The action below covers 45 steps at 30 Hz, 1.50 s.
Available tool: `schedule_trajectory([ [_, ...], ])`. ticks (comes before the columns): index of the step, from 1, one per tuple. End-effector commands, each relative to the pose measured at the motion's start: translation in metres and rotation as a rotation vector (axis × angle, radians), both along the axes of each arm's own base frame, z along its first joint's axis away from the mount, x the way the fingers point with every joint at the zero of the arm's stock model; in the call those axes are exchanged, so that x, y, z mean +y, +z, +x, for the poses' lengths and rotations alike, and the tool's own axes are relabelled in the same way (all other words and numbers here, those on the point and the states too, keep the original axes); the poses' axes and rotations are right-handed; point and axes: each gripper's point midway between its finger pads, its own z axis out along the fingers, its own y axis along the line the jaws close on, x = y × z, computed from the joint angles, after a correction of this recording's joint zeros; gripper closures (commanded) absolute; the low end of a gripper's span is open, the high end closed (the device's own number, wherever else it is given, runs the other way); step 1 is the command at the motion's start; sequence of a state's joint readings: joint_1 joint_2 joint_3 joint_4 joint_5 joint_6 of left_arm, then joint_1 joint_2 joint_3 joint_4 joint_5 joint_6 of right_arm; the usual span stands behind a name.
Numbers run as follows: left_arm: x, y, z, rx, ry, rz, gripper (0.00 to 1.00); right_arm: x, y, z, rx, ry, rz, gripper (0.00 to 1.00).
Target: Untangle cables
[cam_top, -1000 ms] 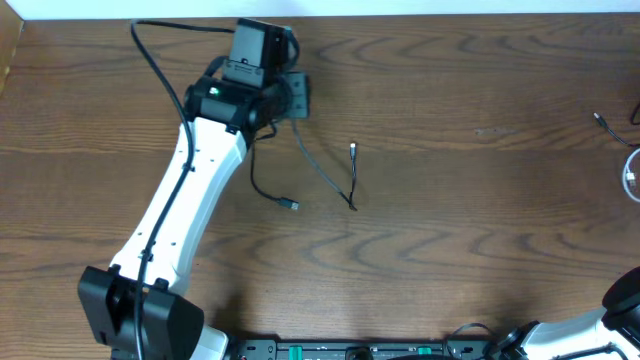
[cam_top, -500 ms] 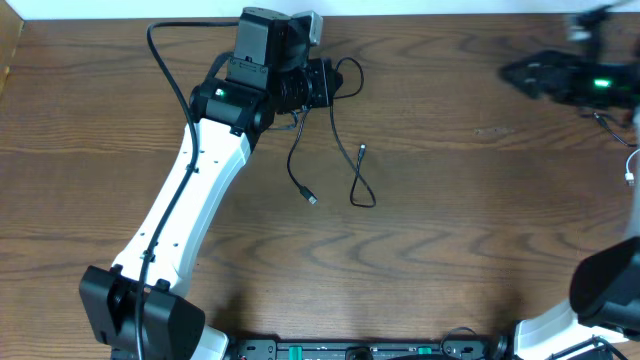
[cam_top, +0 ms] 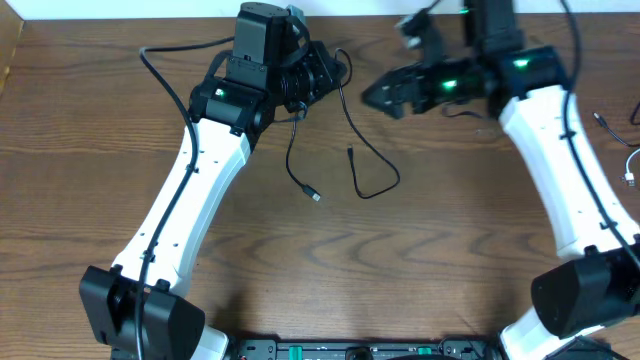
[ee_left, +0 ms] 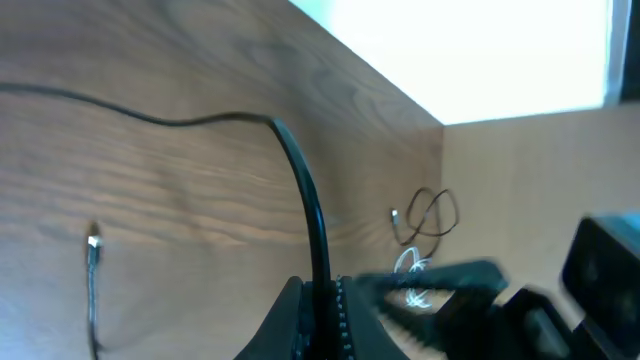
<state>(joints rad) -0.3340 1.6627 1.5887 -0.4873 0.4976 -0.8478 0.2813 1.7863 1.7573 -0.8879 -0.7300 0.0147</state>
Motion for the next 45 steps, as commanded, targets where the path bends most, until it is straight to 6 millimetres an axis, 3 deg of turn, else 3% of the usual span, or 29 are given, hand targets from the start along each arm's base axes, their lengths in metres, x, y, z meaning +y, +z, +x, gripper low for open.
schedule_trajectory([
  [1,-0.001,-0.001,0.000,0.084,0.060,-0.076,0.93,0.024,-0.016,0.001,0.048,0.012,-0.008,0.30],
  [4,-0.001,-0.001,0.000,0.093,0.067,-0.083,0.93,0.037,-0.028,-0.002,0.064,0.039,-0.018,0.47],
  [8,-0.001,-0.001,0.000,0.093,0.067,-0.083,0.92,0.044,-0.040,0.000,0.085,0.047,-0.022,0.76],
  [10,-0.001,-0.001,0.000,0.092,0.066,-0.082,0.92,0.045,-0.040,0.001,0.080,0.047,-0.020,0.97],
  [14,0.002,-0.004,0.000,0.096,0.079,-0.070,0.92,0.039,-0.032,0.010,0.065,0.012,0.000,0.99],
  [20,0.027,-0.030,-0.002,0.163,0.193,0.055,0.62,0.009,-0.011,0.034,0.046,-0.127,0.041,0.99],
  [25,0.048,-0.050,-0.011,0.194,0.230,0.196,0.54,-0.051,0.008,0.060,0.006,-0.342,0.013,0.99],
  [31,0.051,-0.057,-0.020,0.088,0.029,0.374,0.54,-0.158,0.078,0.103,-0.209,-0.680,0.087,0.99],
  [33,0.052,-0.059,-0.022,0.079,0.004,0.395,0.54,-0.183,0.094,0.111,-0.263,-0.749,0.116,0.99],
  [35,0.052,-0.060,-0.023,0.075,-0.012,0.408,0.55,-0.228,0.113,0.122,-0.325,-0.885,0.156,0.99],
  [40,0.053,-0.062,-0.026,0.086,-0.016,0.414,0.55,-0.338,0.122,0.133,-0.403,-1.282,0.149,0.99],
  [45,0.054,-0.064,-0.028,0.099,-0.019,0.418,0.54,-0.413,0.112,0.137,-0.488,-1.550,0.064,0.99],
])
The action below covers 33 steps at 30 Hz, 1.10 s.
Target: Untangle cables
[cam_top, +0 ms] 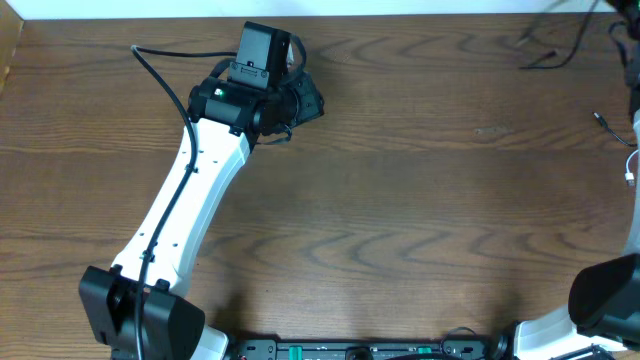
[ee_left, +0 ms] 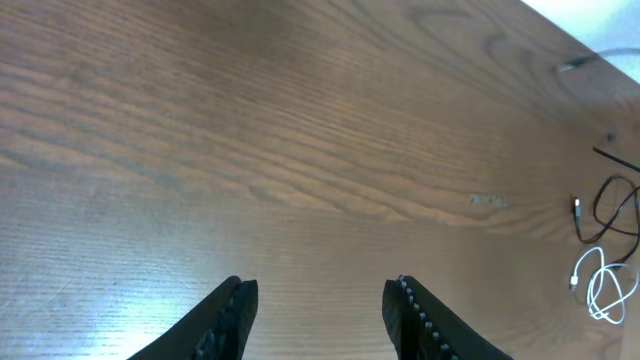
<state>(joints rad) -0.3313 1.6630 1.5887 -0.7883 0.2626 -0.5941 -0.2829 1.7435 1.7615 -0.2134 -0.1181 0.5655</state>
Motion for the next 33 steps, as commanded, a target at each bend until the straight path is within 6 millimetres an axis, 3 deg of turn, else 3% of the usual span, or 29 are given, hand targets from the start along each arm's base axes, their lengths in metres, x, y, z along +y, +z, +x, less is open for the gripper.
schedule_trajectory([
  [1,0.003,-0.006,-0.003,0.012,-0.013,0.031,0.55,-0.056,-0.019,0.000,0.024,-0.268,-0.005,0.99],
  [3,0.004,-0.009,-0.007,0.029,-0.014,0.036,0.55,-0.082,-0.039,-0.001,0.062,-0.365,-0.019,0.99],
  [8,0.005,-0.013,-0.011,0.049,-0.015,0.043,0.54,-0.108,-0.083,0.006,0.152,-0.392,-0.038,0.99],
  [13,0.006,-0.014,-0.012,0.055,-0.015,0.046,0.55,-0.116,-0.113,0.012,0.229,-0.370,-0.077,0.99],
  [18,0.006,-0.014,-0.012,0.055,-0.014,0.045,0.55,-0.114,-0.128,0.012,0.294,-0.343,-0.136,0.97],
  [20,0.006,-0.014,-0.012,0.055,-0.015,0.045,0.54,-0.114,-0.129,0.012,0.308,-0.333,-0.157,0.65],
  [21,0.006,-0.014,-0.012,0.055,-0.014,0.045,0.55,-0.113,-0.129,0.011,0.319,-0.323,-0.167,0.31],
  [22,0.006,-0.014,-0.012,0.054,-0.014,0.046,0.55,-0.110,-0.131,0.010,0.331,-0.310,-0.167,0.17],
  [25,0.006,-0.014,-0.012,0.053,-0.014,0.045,0.54,-0.102,-0.126,0.007,0.332,-0.272,-0.154,0.02],
  [33,0.003,-0.009,-0.004,-0.004,-0.057,0.057,0.54,-0.062,-0.070,-0.012,0.259,-0.123,-0.124,0.01],
])
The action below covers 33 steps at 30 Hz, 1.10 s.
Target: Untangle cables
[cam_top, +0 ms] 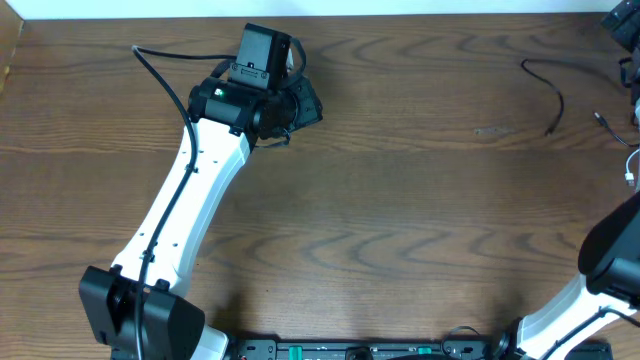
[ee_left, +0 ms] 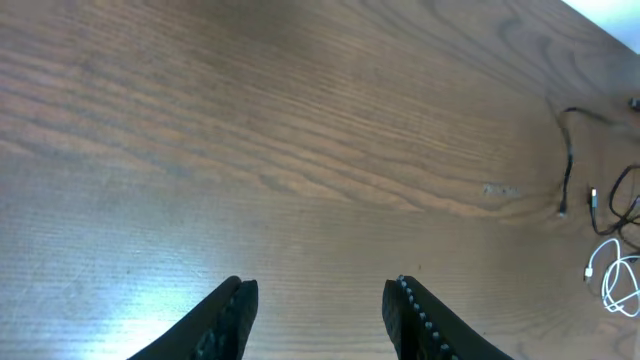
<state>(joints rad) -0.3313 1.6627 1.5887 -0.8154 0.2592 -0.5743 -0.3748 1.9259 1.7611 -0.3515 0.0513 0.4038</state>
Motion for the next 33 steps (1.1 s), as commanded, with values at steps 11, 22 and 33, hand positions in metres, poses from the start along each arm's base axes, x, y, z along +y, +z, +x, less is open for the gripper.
schedule_trajectory([
  [11,0.038,0.041,0.019,-0.216,-0.095,0.101,0.53,0.097,0.121,-0.092,-0.065,0.315,0.009,0.01],
  [22,0.103,0.072,0.018,-0.273,0.062,0.110,0.00,0.203,0.118,-0.176,0.079,0.725,0.093,0.01],
  [33,0.105,0.059,0.005,-0.200,0.058,0.118,0.01,0.267,0.111,-0.255,0.235,0.876,-0.008,0.01],
])
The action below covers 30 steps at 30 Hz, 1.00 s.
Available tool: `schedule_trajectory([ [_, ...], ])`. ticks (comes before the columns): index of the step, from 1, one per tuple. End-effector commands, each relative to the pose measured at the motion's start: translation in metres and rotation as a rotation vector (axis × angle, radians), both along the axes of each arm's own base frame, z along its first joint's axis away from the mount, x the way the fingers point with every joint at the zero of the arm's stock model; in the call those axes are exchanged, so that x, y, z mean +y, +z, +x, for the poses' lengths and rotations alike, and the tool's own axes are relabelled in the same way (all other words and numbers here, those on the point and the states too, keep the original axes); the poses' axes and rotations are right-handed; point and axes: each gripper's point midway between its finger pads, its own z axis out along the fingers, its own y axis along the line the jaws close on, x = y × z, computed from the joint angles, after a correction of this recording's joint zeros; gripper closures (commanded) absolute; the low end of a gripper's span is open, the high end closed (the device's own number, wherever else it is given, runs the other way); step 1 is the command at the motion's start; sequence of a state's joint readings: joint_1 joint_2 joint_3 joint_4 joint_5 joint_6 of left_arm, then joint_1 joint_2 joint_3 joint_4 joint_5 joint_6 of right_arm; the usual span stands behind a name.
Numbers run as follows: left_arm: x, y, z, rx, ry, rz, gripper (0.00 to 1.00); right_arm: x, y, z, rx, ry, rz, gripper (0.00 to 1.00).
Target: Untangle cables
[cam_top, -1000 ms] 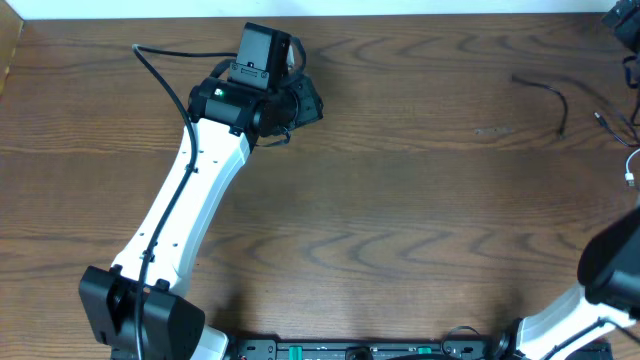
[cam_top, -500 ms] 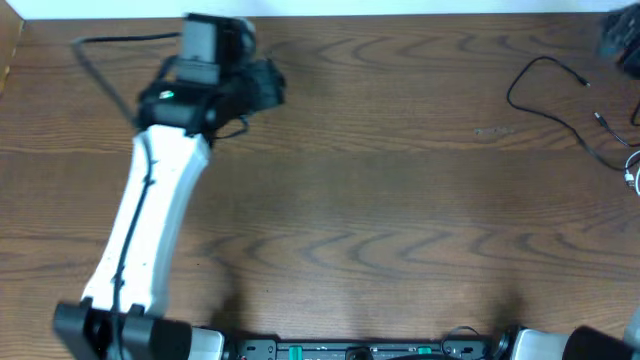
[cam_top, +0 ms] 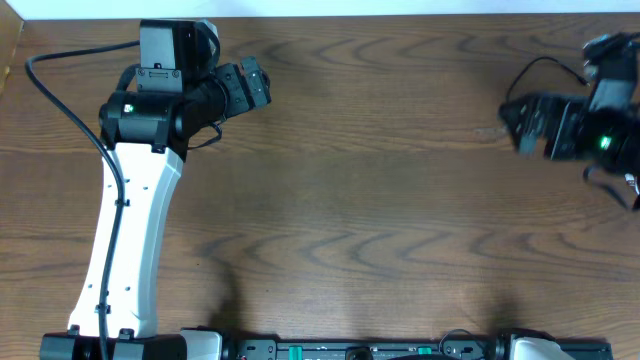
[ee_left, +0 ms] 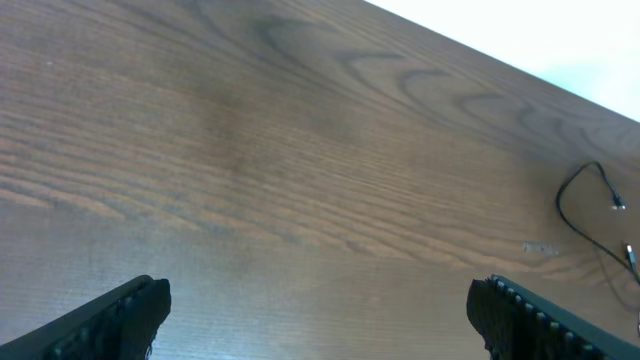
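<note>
A thin black cable (cam_top: 541, 64) lies at the far right back of the wooden table; the left wrist view shows the cable (ee_left: 572, 190) as a curved loop with a small plug end. My left gripper (cam_top: 256, 84) is at the back left, far from the cable. Its gripper (ee_left: 320, 318) is wide open, with only bare wood between the fingers (ee_left: 128, 310). My right gripper (cam_top: 518, 122) hovers at the right, just beside the cable. It is dark and blurred, so how its jaws stand does not show.
The table's back edge (cam_top: 400, 14) meets a white wall. A wooden side board (cam_top: 10, 50) closes the left corner. The left arm's own black lead (cam_top: 60, 58) loops out over the back left. The right arm's body (cam_top: 600, 130) fills the right edge.
My left arm has moved to the left and its jaws stand much wider apart. My right arm, then only at the right edge, now reaches in over the spot where the black cable lay.
At first both grippers were at the back middle, the left one shut on a black cable, with cable loops on the table beneath. Then the left gripper was open and empty, the cable far right. It then lay loose there; now the arms stand apart.
</note>
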<state>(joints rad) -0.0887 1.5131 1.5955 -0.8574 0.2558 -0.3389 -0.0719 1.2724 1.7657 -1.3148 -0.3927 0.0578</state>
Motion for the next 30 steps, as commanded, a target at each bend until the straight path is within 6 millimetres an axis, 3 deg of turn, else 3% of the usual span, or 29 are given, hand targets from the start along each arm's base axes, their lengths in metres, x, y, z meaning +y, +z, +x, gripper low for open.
schedule_trajectory([
  [1,0.002,0.003,0.002,-0.011,-0.002,0.013,0.01,0.007,0.004,-0.022,-0.010,0.037,-0.046,0.01],
  [4,0.002,0.003,0.002,-0.011,-0.002,0.013,0.01,0.012,-0.008,-0.053,0.089,0.055,-0.035,0.01],
  [8,0.002,0.003,0.002,-0.011,-0.002,0.013,0.01,0.012,-0.018,-0.067,0.164,0.057,-0.031,0.01],
  [13,0.002,0.003,0.002,-0.011,-0.002,0.013,0.01,0.005,-0.024,-0.071,0.193,0.034,-0.066,0.01],
  [17,0.002,0.003,0.002,-0.011,-0.002,0.013,0.01,-0.001,-0.019,-0.061,0.147,0.011,-0.098,0.01],
  [20,0.002,0.003,0.002,-0.011,-0.002,0.013,0.01,-0.012,-0.001,-0.033,-0.008,-0.033,-0.151,0.01],
  [23,0.002,0.003,0.002,-0.011,-0.002,0.013,0.01,-0.014,0.013,-0.020,-0.173,-0.026,-0.186,0.01],
  [26,0.002,0.003,0.002,-0.011,-0.002,0.013,0.01,-0.014,0.020,-0.017,-0.342,-0.027,-0.207,0.01],
  [30,0.002,0.003,0.002,-0.011,-0.002,0.013,0.01,-0.019,0.013,-0.024,-0.522,-0.071,-0.231,0.01],
])
